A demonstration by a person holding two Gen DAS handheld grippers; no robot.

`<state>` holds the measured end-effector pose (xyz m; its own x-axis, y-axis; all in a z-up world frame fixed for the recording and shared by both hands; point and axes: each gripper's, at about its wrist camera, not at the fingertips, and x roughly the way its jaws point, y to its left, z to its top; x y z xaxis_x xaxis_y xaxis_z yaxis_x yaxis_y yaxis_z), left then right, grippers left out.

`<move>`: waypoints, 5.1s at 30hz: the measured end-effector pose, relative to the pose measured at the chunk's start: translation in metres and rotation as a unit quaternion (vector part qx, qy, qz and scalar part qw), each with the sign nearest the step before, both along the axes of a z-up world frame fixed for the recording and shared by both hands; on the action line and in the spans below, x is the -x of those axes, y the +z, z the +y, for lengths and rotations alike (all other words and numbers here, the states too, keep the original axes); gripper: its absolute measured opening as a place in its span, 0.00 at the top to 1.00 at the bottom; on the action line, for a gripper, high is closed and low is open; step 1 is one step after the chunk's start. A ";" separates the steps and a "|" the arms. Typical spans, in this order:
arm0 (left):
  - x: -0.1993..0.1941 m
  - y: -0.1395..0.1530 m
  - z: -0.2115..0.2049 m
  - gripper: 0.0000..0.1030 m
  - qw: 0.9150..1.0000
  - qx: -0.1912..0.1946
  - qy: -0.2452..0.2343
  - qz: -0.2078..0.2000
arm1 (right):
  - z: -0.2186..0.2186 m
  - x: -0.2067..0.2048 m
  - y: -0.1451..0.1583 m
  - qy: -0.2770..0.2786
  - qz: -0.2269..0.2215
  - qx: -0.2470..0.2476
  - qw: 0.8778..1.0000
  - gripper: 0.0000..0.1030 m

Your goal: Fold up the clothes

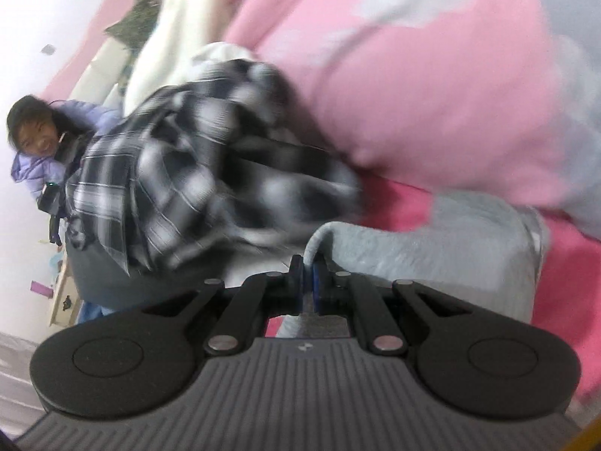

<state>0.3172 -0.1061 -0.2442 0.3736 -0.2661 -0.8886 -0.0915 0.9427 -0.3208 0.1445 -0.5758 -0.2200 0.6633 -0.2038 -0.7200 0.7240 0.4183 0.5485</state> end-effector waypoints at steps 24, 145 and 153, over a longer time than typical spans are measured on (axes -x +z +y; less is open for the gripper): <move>0.026 -0.023 0.116 0.60 0.986 -0.160 -0.044 0.008 | 0.114 -0.078 0.031 0.376 0.028 0.151 0.914 0.60; 0.158 -0.054 -0.225 0.96 0.813 -0.219 -0.520 -0.142 | -0.133 -0.004 -0.093 0.040 -0.078 -0.116 0.989 0.87; 0.157 -0.067 -0.221 0.96 0.799 -0.208 -0.552 -0.118 | -0.130 0.015 -0.098 0.058 -0.041 -0.123 0.990 0.50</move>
<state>0.1604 -0.3276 -0.3109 0.2848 -0.2489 -0.9257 0.8858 0.4375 0.1549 0.1297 -0.7058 -0.3182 0.7303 0.0520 -0.6811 0.6279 0.3415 0.6994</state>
